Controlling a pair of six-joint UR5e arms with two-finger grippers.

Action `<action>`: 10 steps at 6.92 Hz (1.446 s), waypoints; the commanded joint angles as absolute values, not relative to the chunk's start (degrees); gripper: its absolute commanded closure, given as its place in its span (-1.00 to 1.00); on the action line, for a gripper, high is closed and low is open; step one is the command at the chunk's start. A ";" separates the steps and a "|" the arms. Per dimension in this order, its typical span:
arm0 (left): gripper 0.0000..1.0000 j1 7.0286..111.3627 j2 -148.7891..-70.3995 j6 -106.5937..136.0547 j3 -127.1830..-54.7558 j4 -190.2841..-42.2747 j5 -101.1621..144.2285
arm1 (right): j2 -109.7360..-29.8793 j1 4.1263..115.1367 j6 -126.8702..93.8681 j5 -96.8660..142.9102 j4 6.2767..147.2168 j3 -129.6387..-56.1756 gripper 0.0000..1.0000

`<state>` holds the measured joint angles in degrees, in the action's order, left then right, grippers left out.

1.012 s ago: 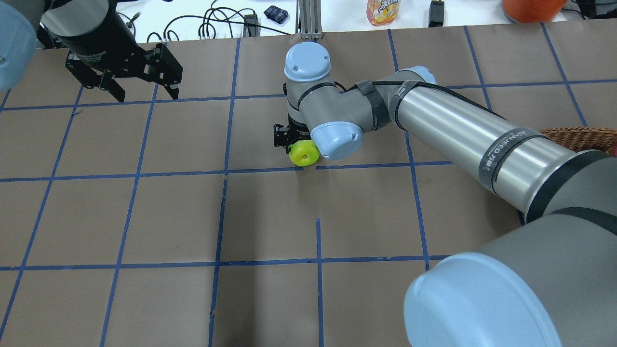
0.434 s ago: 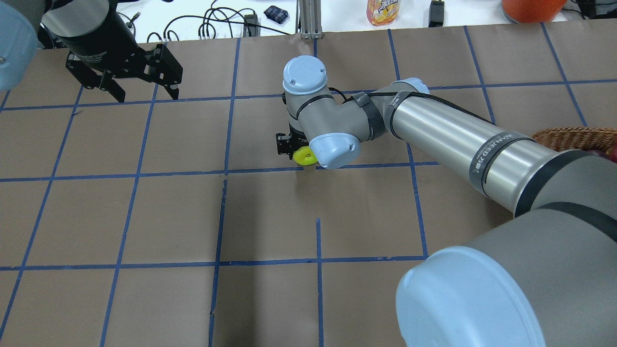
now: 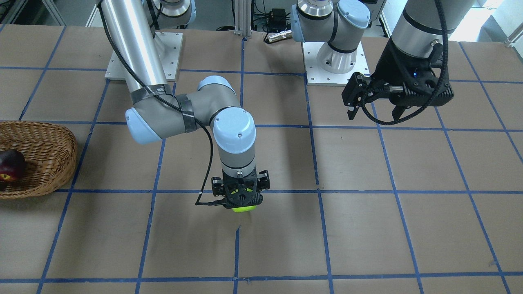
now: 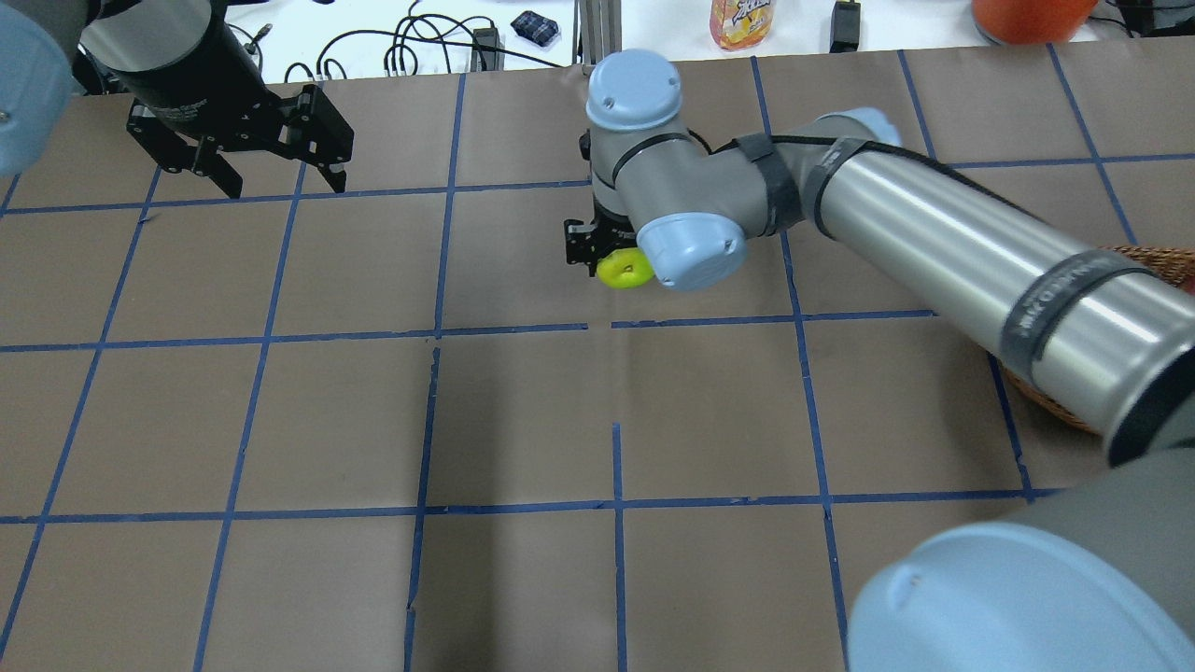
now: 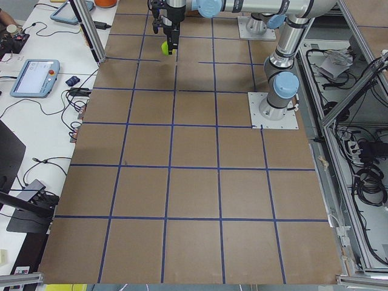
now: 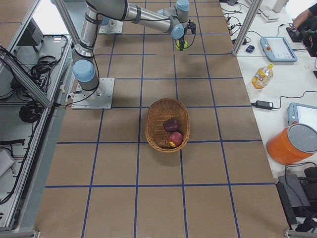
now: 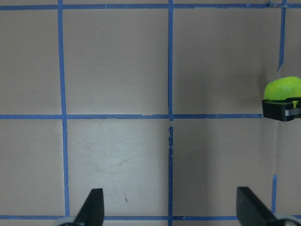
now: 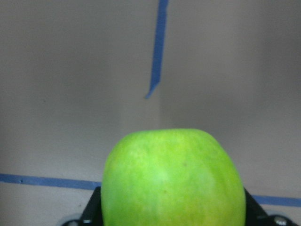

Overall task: Put all apples into basket
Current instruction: 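Carry the green apple with the right gripper and drop it into the basket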

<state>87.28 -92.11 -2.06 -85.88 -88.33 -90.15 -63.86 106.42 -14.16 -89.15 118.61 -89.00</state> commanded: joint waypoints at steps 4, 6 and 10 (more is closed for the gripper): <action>-1.00 87.36 -91.23 -2.28 -86.13 -88.42 -90.52 | -81.74 68.29 21.33 -101.69 120.51 -109.81 -0.18; -1.00 87.36 -91.23 -2.63 -86.13 -88.42 -90.79 | -81.04 56.90 35.88 -94.89 139.12 -120.71 -0.31; -1.00 87.36 -91.23 -2.64 -86.22 -88.59 -90.79 | -81.89 56.16 37.62 -91.68 136.55 -119.64 -1.00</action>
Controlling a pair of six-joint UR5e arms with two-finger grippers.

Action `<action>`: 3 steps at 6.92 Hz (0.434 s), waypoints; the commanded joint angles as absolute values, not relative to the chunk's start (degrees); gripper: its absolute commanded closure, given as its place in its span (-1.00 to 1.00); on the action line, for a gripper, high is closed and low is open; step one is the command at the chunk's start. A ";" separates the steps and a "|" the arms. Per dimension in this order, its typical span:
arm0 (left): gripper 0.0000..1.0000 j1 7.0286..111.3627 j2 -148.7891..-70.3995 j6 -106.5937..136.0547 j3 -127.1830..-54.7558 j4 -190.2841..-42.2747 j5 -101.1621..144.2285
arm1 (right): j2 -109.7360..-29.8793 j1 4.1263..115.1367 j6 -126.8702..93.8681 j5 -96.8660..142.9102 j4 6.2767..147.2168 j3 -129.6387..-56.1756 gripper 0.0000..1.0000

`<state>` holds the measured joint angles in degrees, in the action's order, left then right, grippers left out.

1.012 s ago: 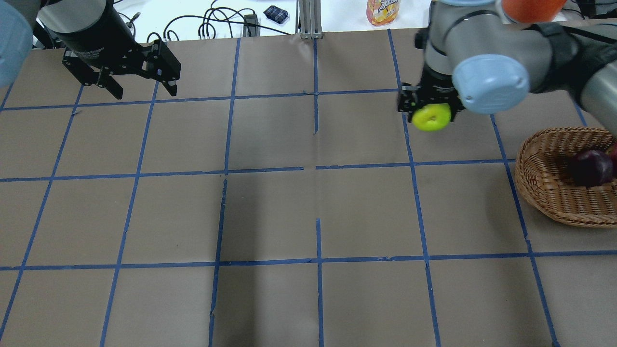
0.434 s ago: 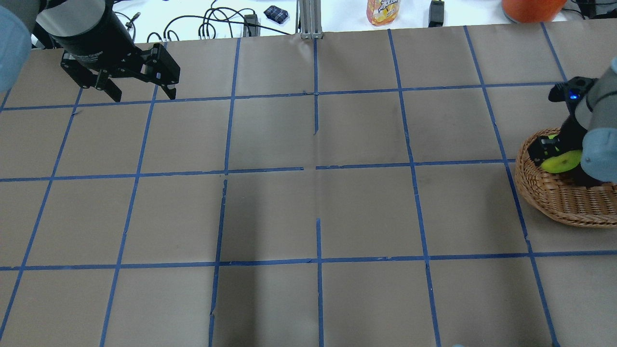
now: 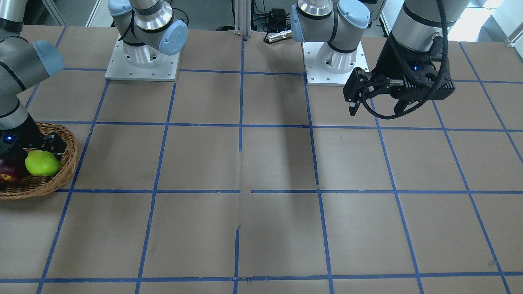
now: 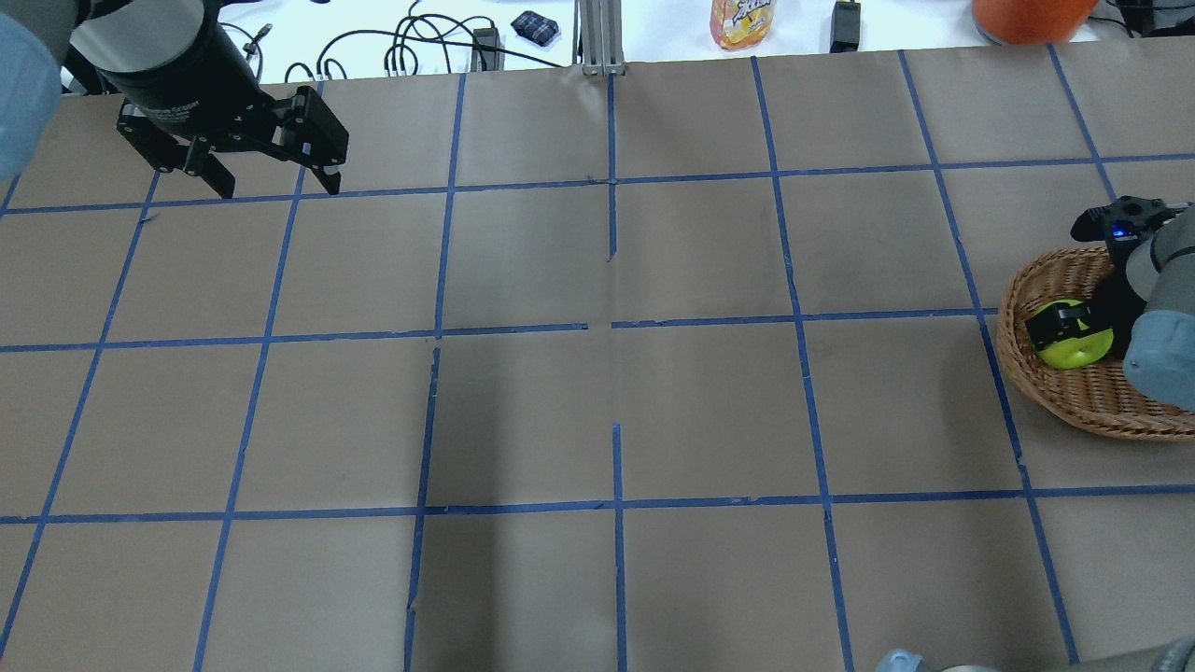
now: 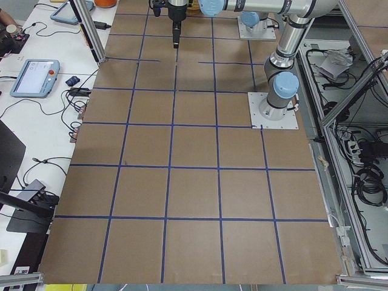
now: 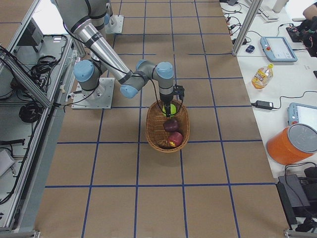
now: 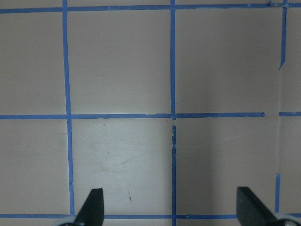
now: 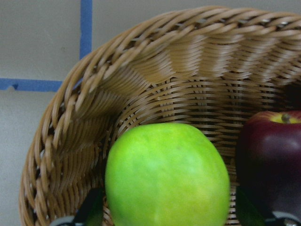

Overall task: Put all apples into basket
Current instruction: 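Carry the green apple with the right gripper and drop it into the basket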

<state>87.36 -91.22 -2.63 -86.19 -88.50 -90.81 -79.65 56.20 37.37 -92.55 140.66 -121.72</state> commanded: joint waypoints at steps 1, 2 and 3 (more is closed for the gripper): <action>-1.00 87.28 -91.14 -2.72 -86.13 -88.94 -90.88 | -85.39 56.34 36.92 -90.97 125.10 -114.31 -1.00; -1.00 87.36 -90.71 -2.72 -86.05 -89.03 -90.88 | -87.26 56.69 36.65 -90.79 113.06 -107.21 -1.00; -1.00 86.67 -90.53 -2.72 -86.31 -89.12 -90.70 | -88.84 56.69 36.65 -90.53 100.76 -100.27 -1.00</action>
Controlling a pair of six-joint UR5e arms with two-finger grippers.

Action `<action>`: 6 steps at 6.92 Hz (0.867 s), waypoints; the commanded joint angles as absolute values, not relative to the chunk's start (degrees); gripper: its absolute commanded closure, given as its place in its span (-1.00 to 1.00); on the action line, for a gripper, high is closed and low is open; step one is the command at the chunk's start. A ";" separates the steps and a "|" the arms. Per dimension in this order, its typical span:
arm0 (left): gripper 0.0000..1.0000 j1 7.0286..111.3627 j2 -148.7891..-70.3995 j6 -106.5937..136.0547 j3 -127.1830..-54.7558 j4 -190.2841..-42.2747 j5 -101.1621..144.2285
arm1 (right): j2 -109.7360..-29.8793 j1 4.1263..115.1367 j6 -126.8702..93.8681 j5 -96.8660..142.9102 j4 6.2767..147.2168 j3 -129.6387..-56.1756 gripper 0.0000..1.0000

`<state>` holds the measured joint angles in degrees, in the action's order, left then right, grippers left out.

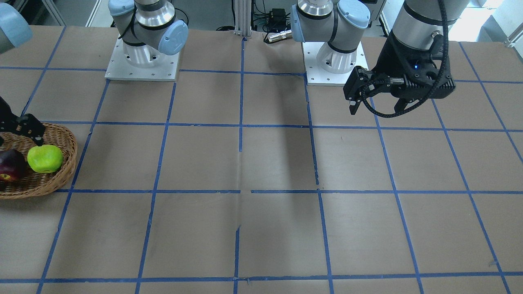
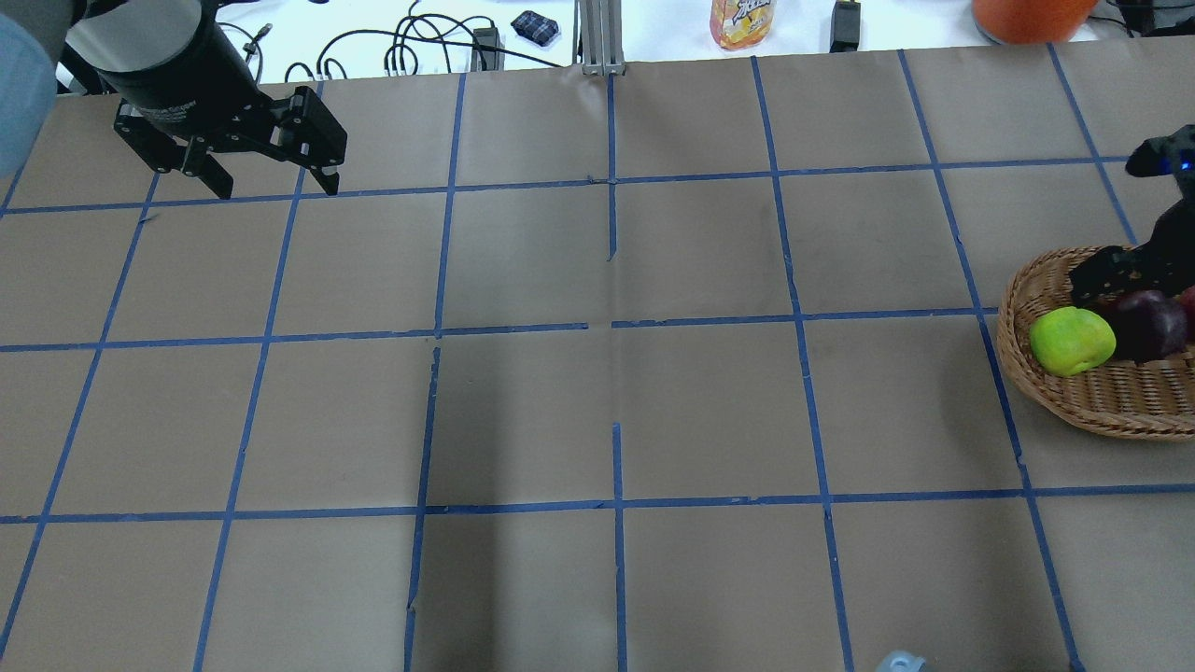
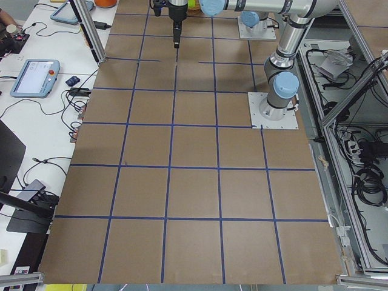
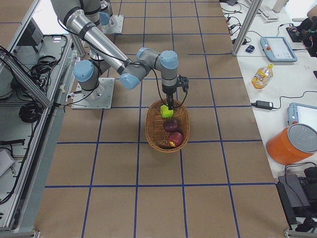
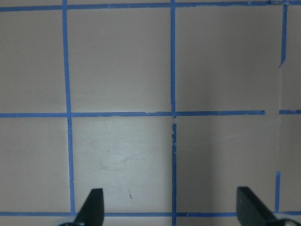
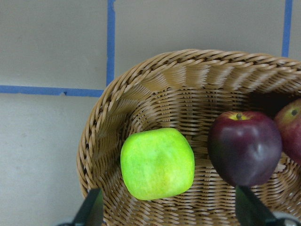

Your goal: Put all apples into basket

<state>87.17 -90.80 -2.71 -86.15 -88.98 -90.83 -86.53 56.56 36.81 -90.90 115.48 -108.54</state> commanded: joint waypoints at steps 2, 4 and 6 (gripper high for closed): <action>-1.00 86.92 -89.22 -2.64 -86.31 -89.12 -95.06 | -91.04 56.69 32.98 -90.70 84.96 -91.08 -1.00; -1.00 87.01 -89.47 -1.76 -87.79 -88.16 -95.10 | -93.51 61.04 24.94 -89.05 83.85 -90.62 -1.00; -1.00 87.01 -89.48 -1.76 -88.33 -87.63 -95.27 | -93.17 77.79 4.70 -89.21 84.20 -88.70 -1.00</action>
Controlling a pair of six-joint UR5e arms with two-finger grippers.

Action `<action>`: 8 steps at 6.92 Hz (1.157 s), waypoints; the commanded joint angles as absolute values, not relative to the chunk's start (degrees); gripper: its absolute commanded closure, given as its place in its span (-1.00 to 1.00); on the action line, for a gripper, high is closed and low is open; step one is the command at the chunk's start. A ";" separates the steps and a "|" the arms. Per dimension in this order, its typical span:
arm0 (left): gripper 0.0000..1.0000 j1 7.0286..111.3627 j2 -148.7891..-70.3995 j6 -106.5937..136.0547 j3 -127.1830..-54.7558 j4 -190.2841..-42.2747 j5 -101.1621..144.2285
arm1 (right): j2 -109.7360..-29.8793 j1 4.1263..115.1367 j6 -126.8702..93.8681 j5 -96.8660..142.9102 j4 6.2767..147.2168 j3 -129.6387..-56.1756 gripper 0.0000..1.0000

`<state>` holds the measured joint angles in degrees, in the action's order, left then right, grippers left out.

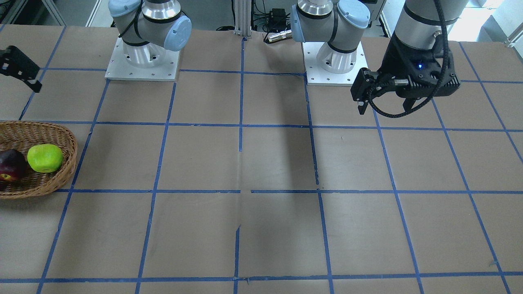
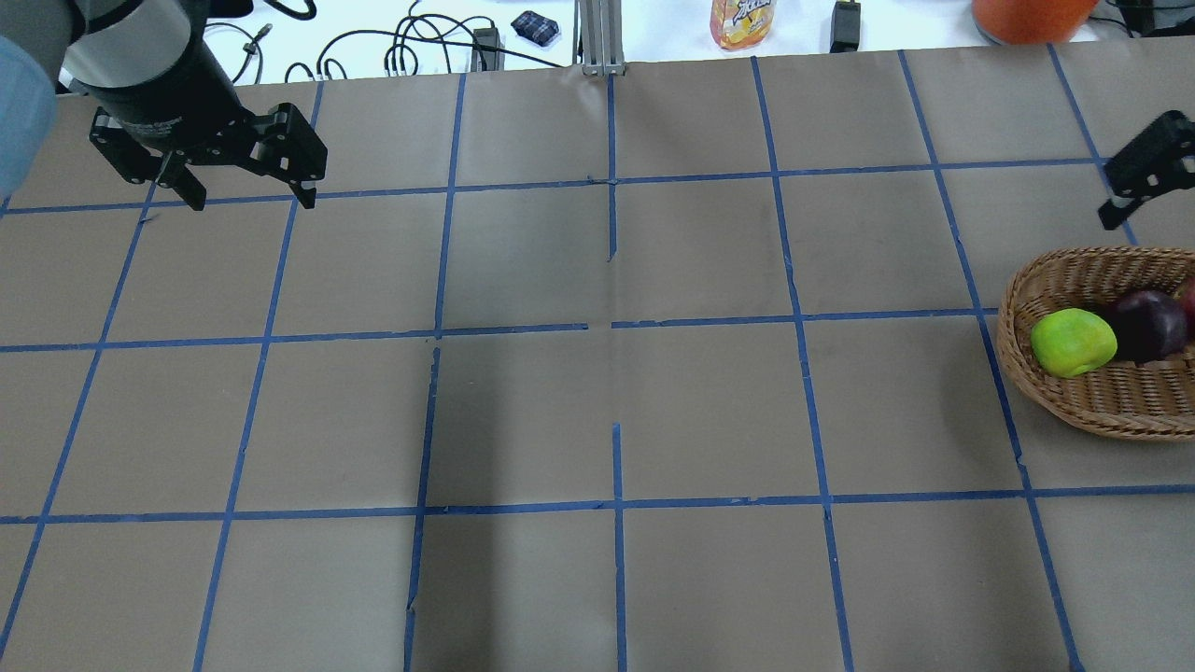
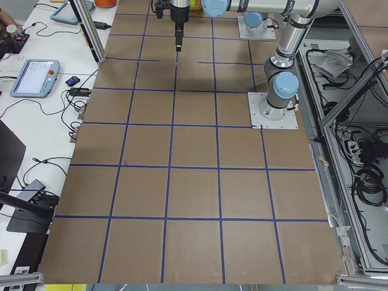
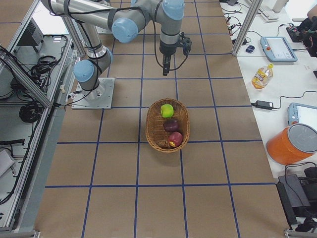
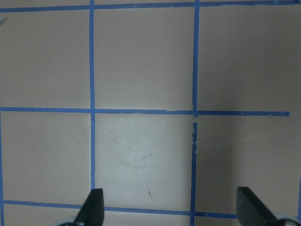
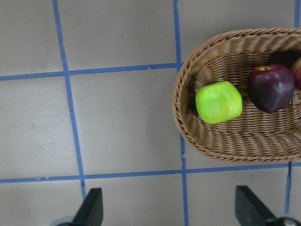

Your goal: Put all apples into basket

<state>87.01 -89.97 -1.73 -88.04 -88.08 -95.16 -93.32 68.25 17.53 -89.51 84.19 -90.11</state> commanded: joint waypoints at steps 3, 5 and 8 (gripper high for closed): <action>-1.00 87.01 -90.00 -1.76 -88.50 -87.63 -95.36 | -88.43 91.66 -10.54 -89.13 86.73 -84.99 -1.00; -1.00 87.01 -90.09 -1.76 -88.51 -87.63 -95.36 | -88.33 91.67 -9.67 -89.38 87.54 -84.99 -1.00; -1.00 87.01 -90.53 -1.67 -88.59 -87.63 -95.27 | -88.59 91.67 -9.58 -89.65 87.63 -85.52 -1.00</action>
<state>87.01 -90.45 -1.68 -88.56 -87.71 -95.28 -88.52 91.65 -9.64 -89.59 87.60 -85.30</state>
